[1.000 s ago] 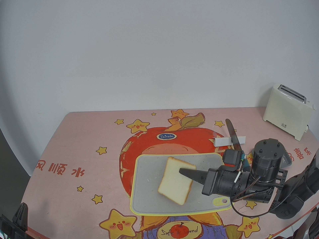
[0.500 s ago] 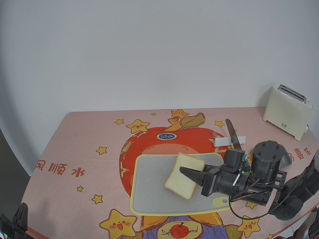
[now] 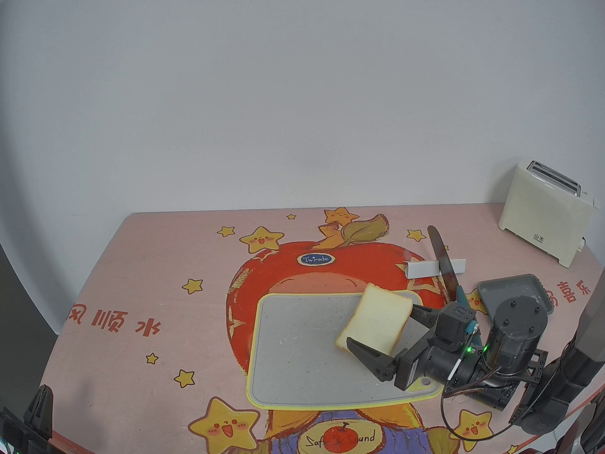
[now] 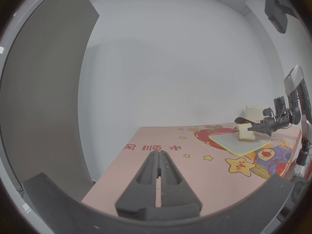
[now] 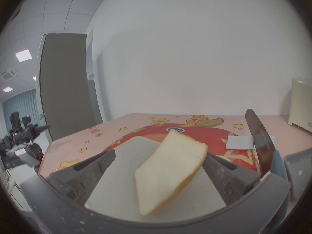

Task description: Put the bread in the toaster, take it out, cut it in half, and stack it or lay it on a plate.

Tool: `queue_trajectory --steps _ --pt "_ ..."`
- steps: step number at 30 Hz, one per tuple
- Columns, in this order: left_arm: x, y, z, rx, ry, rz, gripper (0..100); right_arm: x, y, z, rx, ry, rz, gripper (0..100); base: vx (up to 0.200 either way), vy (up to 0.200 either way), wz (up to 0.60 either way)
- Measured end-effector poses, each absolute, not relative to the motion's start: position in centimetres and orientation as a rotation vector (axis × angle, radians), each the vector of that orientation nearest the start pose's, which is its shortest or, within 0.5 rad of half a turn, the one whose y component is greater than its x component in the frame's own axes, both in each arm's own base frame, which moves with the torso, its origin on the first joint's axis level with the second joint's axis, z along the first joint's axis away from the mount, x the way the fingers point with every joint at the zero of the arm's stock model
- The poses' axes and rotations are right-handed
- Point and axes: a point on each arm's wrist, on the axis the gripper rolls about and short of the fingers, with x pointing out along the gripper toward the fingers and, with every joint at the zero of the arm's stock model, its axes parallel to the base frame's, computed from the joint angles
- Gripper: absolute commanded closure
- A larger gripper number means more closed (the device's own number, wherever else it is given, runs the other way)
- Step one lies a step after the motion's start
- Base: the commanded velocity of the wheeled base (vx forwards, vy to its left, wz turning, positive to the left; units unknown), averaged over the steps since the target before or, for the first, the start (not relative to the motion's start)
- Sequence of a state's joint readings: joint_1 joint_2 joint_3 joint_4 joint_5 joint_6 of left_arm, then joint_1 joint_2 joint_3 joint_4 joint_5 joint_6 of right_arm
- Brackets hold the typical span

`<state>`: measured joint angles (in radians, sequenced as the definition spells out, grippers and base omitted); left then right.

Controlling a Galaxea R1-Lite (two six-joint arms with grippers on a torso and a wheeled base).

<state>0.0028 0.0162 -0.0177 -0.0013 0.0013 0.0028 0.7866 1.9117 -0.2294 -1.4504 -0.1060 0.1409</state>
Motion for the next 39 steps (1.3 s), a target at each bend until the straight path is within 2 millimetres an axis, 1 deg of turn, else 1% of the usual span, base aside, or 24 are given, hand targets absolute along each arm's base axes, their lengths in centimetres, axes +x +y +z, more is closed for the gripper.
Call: queue_trajectory --steps 4,10,21,23,25,27,30,36,39 --pt "-2.3 0.0 8.1 0.003 -0.003 0.004 100 18.0 17.7 6.8 -0.003 0.297 0.655 0 0.000 0.000 0.00" --pt "-2.3 0.0 8.1 0.003 -0.003 0.004 100 16.8 17.9 6.8 -0.009 0.312 0.704 0 0.000 0.000 0.00" --pt "-2.3 0.0 8.1 0.003 -0.003 0.004 100 15.6 19.0 7.6 0.187 0.371 0.796 0 0.000 0.000 0.00" --pt "-2.3 0.0 8.1 0.003 -0.003 0.004 100 15.8 19.4 7.9 0.248 0.386 0.800 0 0.000 0.000 0.00" --pt "-2.3 0.0 8.1 0.003 -0.003 0.004 100 15.9 19.6 7.9 0.265 0.405 0.794 0 0.000 0.000 0.00" --pt "-2.3 0.0 8.1 0.003 -0.003 0.004 100 16.2 19.9 7.8 0.262 0.435 0.775 0 0.000 0.000 0.00" --pt "-2.3 0.0 8.1 0.003 -0.003 0.004 100 16.5 20.1 7.8 0.243 0.436 0.728 0 0.000 0.000 0.00" --pt "-2.3 0.0 8.1 0.003 -0.003 0.004 100 17.2 20.1 8.5 0.112 0.324 0.658 0 0.000 0.000 0.00" --pt "-2.3 0.0 8.1 0.003 -0.003 0.004 100 17.2 20.0 9.1 0.119 0.284 0.657 0 0.000 0.000 0.00"
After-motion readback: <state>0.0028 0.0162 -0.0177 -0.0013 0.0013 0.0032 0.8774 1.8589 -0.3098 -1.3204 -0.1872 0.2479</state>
